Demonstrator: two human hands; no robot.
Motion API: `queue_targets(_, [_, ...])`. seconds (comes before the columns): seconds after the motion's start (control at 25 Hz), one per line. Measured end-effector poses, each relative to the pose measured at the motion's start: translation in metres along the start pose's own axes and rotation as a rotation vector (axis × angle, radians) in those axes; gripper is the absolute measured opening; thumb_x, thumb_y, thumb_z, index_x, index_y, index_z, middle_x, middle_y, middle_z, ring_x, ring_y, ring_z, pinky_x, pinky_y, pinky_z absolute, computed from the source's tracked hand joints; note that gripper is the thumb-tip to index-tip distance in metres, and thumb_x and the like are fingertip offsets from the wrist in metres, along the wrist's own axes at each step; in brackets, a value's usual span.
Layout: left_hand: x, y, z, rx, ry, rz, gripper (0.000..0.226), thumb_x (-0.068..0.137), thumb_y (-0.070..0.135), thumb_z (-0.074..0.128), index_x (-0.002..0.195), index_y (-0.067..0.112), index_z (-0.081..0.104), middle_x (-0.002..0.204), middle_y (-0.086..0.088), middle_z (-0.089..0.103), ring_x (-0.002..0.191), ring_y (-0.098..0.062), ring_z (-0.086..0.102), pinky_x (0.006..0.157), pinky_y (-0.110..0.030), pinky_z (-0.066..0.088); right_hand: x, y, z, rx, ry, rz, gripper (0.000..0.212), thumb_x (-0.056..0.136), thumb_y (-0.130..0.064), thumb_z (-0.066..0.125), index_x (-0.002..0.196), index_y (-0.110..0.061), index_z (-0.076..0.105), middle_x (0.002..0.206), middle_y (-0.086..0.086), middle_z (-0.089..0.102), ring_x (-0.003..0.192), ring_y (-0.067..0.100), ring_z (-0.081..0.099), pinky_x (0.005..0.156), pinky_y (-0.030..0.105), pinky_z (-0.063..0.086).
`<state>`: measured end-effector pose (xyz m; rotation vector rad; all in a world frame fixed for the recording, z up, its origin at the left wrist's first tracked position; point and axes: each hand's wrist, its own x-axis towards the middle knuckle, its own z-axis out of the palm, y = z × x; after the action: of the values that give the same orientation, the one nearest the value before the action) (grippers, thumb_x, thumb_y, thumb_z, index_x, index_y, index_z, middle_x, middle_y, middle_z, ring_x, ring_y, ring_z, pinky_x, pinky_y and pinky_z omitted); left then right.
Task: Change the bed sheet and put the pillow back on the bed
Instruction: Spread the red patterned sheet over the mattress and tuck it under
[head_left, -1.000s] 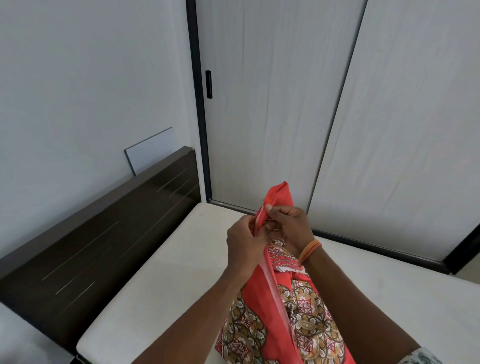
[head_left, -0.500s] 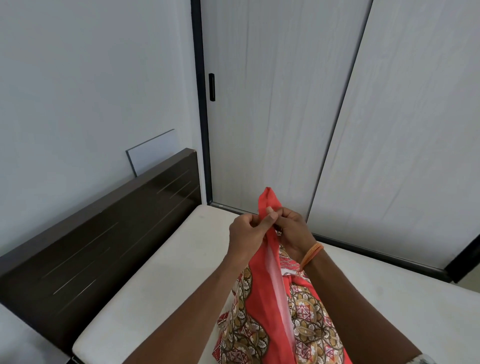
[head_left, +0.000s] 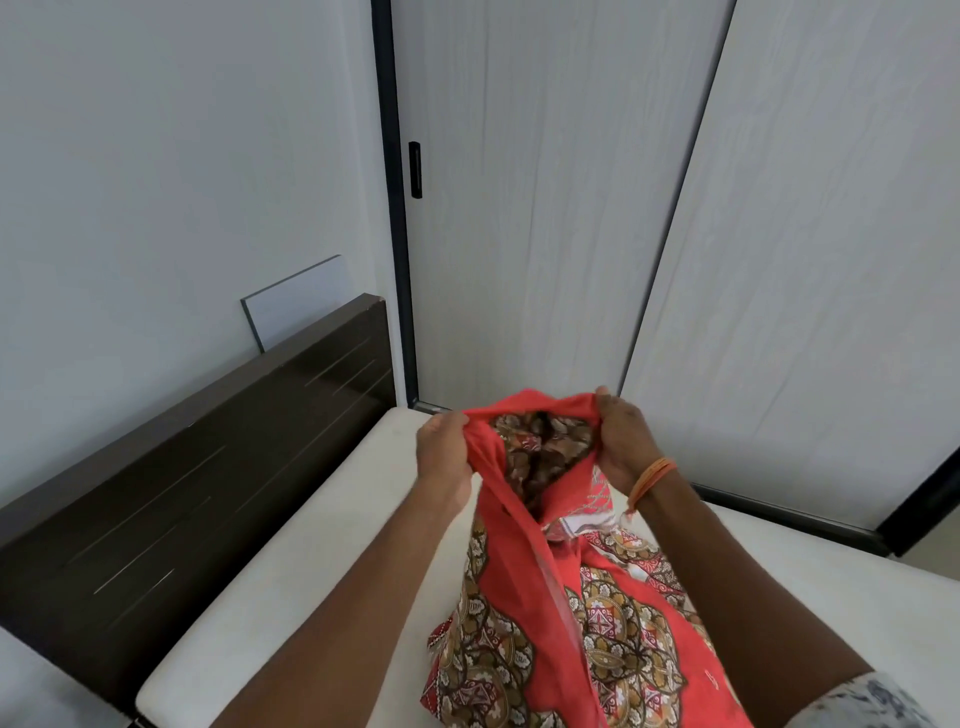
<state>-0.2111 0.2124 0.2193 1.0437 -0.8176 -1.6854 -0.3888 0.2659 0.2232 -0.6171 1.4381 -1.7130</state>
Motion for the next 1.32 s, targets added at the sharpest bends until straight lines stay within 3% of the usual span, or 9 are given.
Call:
queue_targets(0.2, [0.003,0.036,-0.009,0.522,-0.255,0.134,0.04,0.081,0.034,0.078,0.106,0.01,0.057,0.101,-0.014,0.07,0.085,-0.024,0.07,0.08,-0.044,0.059,0.012,-0.032,-0.038,-1.28,-0.319,-0.467,0.049,0.071,-0.035,0.085,0.1,-0.013,0.053,0.085,0.002,0.06,0.075,0.018,0.056,0.063,0.032,0.042])
queue_targets(0.36, [0.012,0.052,-0.013,1.597,-0.364,0.658,0.026,0.077,0.03,0.08,0.09,0.014,0.064,0.082,0.003,0.063,0.079,-0.018,0.066,0.074,-0.035,0.056,0.024,-0.055,-0.047,-1.768,-0.046,-0.605,0.021,0.082,-0.019,0.061,0.103,-0.015,0.06,0.099,0.011,0.067,0.095,0.034,0.064,0.075,0.038,0.051])
queue_targets(0.52, [0.031,0.047,-0.001,1.645,0.106,0.824,0.016,0.09,0.028,0.059,0.079,0.017,0.065,0.076,0.003,0.056,0.073,-0.023,0.065,0.068,-0.036,0.056,0.028,-0.106,-0.027,-1.521,0.167,-0.708,0.019,0.077,-0.015,0.062,0.095,-0.018,0.07,0.092,0.009,0.069,0.088,0.035,0.066,0.07,0.037,0.053])
queue_targets(0.68, [0.041,0.033,-0.018,1.44,0.216,0.432,0.031,0.087,0.041,0.058,0.088,0.011,0.065,0.084,-0.004,0.061,0.089,-0.03,0.062,0.08,-0.044,0.055,0.033,-0.15,-0.015,-0.925,0.292,-0.677,0.015,0.085,-0.016,0.057,0.076,-0.013,0.069,0.072,0.01,0.067,0.075,0.032,0.066,0.067,0.039,0.055])
queue_targets(0.76, [0.047,0.018,-0.021,0.885,0.127,0.11,0.025,0.091,0.025,0.054,0.099,0.005,0.066,0.083,-0.007,0.062,0.089,-0.033,0.064,0.077,-0.042,0.056,0.03,-0.154,-0.009,-0.791,0.266,-0.61,0.02,0.085,-0.018,0.052,0.074,-0.013,0.067,0.074,0.012,0.068,0.076,0.032,0.066,0.069,0.042,0.056])
queue_targets(0.92, [0.055,0.007,-0.023,0.235,0.109,-0.062,0.032,0.083,0.012,0.051,0.109,0.004,0.068,0.09,-0.014,0.071,0.079,-0.029,0.067,0.066,-0.043,0.059,0.021,-0.146,-0.024,-1.434,0.379,-0.376,0.036,0.088,-0.033,0.041,0.101,-0.01,0.065,0.105,0.018,0.064,0.101,0.039,0.061,0.083,0.045,0.05])
queue_targets(1.0, [0.054,0.028,-0.024,0.555,0.061,0.174,0.026,0.087,0.029,0.063,0.104,0.01,0.069,0.087,-0.009,0.071,0.077,-0.024,0.069,0.073,-0.045,0.06,0.024,-0.149,-0.047,-1.357,0.28,-0.088,0.035,0.093,-0.036,0.039,0.095,-0.011,0.064,0.088,0.014,0.067,0.079,0.031,0.066,0.073,0.037,0.05])
queue_targets(1.12, [0.047,0.065,-0.02,1.152,-0.293,0.425,0.035,0.078,0.05,0.077,0.101,0.027,0.066,0.088,0.005,0.069,0.08,-0.012,0.067,0.078,-0.03,0.054,0.022,-0.142,-0.061,-0.562,-0.103,0.433,0.05,0.1,-0.04,0.031,0.093,-0.003,0.063,0.081,0.021,0.071,0.066,0.03,0.07,0.056,0.036,0.056])
queue_targets(1.32, [0.038,0.063,-0.001,1.714,-0.114,0.703,0.009,0.087,0.02,0.066,0.091,0.011,0.069,0.076,0.004,0.059,0.083,-0.022,0.069,0.073,-0.031,0.052,0.034,-0.159,-0.037,-0.054,-0.195,0.191,0.05,0.105,-0.033,0.021,0.105,-0.008,0.064,0.113,0.017,0.068,0.095,0.034,0.065,0.064,0.058,0.056])
